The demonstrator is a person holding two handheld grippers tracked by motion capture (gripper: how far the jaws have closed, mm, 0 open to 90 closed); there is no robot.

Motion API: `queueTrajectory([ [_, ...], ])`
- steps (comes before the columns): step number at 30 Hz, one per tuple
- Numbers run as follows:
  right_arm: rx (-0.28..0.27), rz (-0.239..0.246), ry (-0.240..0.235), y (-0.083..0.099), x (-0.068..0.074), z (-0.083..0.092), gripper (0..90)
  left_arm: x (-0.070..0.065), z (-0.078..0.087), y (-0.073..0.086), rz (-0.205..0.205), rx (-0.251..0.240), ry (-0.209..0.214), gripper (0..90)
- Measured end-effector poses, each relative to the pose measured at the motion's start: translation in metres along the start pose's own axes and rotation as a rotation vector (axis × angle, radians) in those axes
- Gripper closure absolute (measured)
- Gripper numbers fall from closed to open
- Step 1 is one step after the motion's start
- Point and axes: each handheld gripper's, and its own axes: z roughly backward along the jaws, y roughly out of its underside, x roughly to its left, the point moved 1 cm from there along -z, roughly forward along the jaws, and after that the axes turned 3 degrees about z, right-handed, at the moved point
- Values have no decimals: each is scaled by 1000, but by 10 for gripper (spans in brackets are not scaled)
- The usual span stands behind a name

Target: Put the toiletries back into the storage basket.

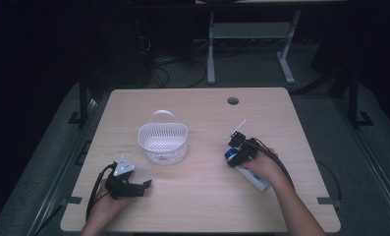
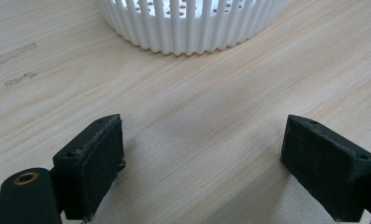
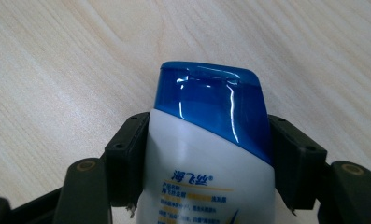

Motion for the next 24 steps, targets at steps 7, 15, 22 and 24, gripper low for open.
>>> queueTrajectory([
  [7, 0, -2, -17, 1, -2, 1, 364, 0, 0, 0, 0, 0, 0, 128],
  [15, -49, -8, -19, 3, -2, 11, 365, 0, 0, 0, 1, 0, 0, 128],
  [22, -165, -35, -2, 10, -5, 31, 366, 0, 0, 0, 1, -1, 0, 128],
  [24, -193, -37, 5, 12, -7, 36, 366, 0, 0, 0, 1, -1, 1, 128],
])
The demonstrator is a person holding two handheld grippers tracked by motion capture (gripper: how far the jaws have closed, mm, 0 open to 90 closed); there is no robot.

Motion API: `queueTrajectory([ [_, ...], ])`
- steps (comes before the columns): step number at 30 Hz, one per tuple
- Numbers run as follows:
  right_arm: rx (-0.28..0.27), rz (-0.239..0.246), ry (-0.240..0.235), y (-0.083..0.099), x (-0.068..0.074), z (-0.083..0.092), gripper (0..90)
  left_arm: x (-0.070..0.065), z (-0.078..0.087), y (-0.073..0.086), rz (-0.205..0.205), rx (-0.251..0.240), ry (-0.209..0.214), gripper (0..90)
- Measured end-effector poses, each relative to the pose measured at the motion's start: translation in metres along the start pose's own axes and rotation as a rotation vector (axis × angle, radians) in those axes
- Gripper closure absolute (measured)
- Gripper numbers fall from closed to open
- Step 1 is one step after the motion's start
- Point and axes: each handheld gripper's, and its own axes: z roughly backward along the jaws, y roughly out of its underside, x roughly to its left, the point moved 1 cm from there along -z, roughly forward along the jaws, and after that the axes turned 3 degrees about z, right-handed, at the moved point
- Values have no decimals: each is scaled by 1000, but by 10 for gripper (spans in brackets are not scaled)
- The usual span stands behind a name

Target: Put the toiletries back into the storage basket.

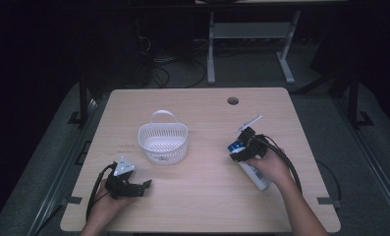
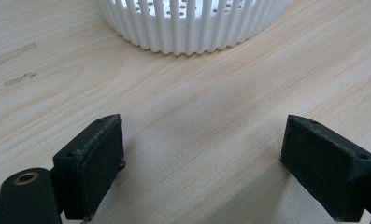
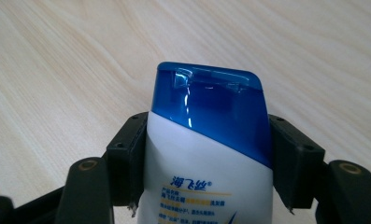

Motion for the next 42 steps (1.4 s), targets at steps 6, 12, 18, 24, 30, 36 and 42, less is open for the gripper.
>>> queueTrajectory([
  [6, -61, -3, 11, 2, 1, 12, 367, 0, 0, 0, 0, 0, 0, 128],
  [12, -158, -18, 20, 9, 0, 26, 369, 0, 0, 0, 0, 0, 0, 128],
  [18, -199, -22, 22, 15, -1, 35, 371, 0, 0, 0, 0, 0, 0, 128],
  [24, -261, -24, 31, 17, -1, 48, 372, 0, 0, 0, -1, 0, -1, 128],
  [30, -317, -27, 36, 21, -2, 58, 373, 0, 0, 0, -1, -2, -1, 128],
  [36, -369, -25, 46, 22, -1, 65, 373, 0, 0, 0, 0, -3, -1, 128],
  [42, -434, -25, 41, 21, -2, 71, 371, 0, 0, 0, 0, -3, -1, 128],
])
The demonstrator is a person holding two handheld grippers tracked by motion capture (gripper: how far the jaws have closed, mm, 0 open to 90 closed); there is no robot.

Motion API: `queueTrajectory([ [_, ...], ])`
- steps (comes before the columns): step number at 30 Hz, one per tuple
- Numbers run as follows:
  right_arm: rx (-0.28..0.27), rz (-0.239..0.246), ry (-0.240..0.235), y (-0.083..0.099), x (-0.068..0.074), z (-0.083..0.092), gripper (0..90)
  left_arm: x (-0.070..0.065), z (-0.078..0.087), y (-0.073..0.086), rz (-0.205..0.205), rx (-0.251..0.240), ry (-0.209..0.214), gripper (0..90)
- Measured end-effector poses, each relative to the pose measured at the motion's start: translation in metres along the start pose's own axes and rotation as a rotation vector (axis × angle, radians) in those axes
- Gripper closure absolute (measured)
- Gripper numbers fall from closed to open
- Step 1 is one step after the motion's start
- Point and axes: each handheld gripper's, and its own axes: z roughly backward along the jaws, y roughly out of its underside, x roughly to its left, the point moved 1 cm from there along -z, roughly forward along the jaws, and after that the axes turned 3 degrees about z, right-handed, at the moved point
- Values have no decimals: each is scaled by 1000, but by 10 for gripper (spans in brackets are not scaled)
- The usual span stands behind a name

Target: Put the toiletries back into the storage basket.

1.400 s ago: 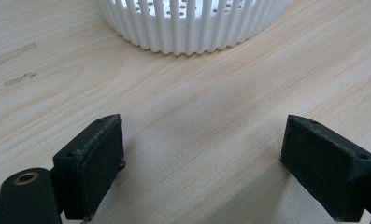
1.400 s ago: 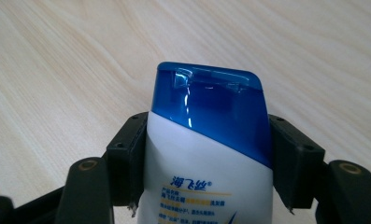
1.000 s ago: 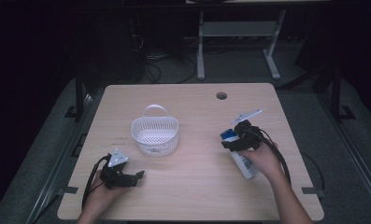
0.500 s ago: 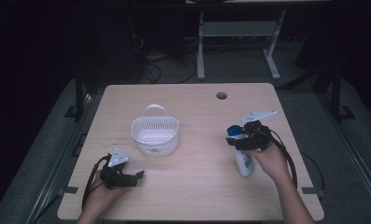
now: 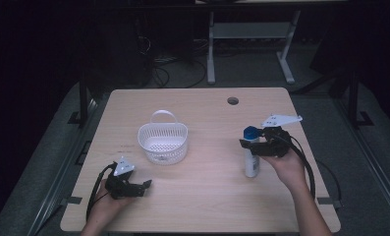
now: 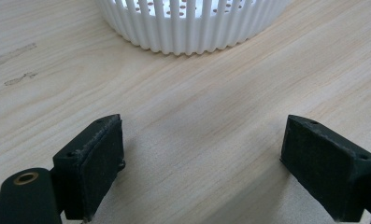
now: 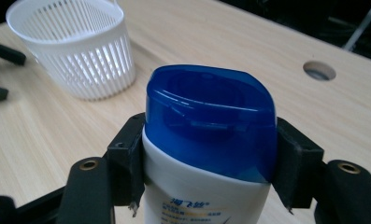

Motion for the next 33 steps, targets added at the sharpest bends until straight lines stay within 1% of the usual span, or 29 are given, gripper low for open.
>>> queueTrajectory([
  [2, -25, -2, -9, -1, -1, 1, 370, 0, 0, 0, 0, 0, 0, 129],
  [4, -47, -15, -20, -3, -1, 1, 369, 0, 0, 0, 0, 0, 0, 128],
  [9, -100, -10, -36, -6, 0, 1, 368, 0, 0, 0, 0, 0, 0, 128],
  [14, -117, -8, -44, -10, 2, 0, 367, 0, 0, 0, -2, 2, 0, 128],
  [15, -130, -1, -46, -13, 3, 0, 367, 0, 0, 0, -2, 2, 1, 128],
  [19, -153, 9, -57, -21, 7, -1, 367, 0, 0, 0, 0, 0, 1, 128],
  [22, -177, 10, -66, -26, 9, -2, 367, 0, 0, 0, 0, 0, 0, 128],
  [26, -203, 22, -76, -34, 14, -5, 367, 0, 0, 0, 3, -1, 1, 128],
  [30, -228, 29, -96, -42, 19, -10, 367, 0, 0, 0, 0, -1, 0, 128],
  [32, -230, 27, -99, -43, 20, -11, 367, 0, 0, 0, 0, 0, 0, 128],
  [33, -231, 31, -107, -46, 22, -14, 366, 0, 0, 0, 0, 0, 0, 128],
])
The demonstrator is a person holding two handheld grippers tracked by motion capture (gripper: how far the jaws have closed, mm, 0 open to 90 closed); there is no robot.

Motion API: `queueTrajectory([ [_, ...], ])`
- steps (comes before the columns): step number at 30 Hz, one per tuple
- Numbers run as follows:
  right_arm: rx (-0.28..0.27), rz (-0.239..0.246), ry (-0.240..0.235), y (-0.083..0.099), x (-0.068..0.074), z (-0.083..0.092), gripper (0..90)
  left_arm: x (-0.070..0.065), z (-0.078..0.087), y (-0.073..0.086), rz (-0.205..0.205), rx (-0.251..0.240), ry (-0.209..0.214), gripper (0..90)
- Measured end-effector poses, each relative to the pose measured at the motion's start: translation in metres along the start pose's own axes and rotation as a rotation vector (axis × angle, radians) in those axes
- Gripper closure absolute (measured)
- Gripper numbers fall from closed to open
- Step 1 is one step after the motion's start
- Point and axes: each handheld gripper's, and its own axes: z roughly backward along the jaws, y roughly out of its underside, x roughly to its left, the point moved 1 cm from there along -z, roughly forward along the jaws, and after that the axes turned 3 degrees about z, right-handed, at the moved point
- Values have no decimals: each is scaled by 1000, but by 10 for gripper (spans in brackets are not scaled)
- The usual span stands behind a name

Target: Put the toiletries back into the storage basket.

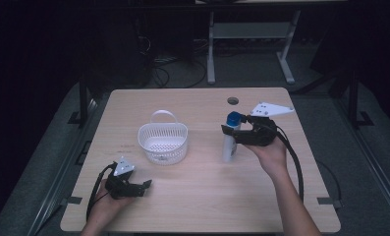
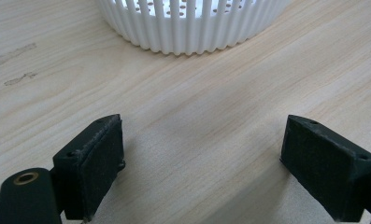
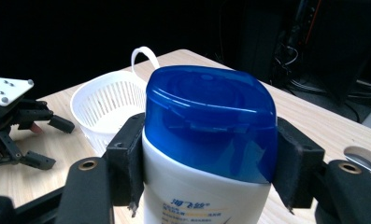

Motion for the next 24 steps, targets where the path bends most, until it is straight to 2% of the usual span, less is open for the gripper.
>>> queueTrajectory([
  [15, -44, 28, -34, -18, 15, -22, 366, 0, 0, 0, -1, 2, 1, 128],
  [24, -62, 50, -38, -37, 23, -33, 366, 0, 0, 0, 0, 1, 1, 128],
])
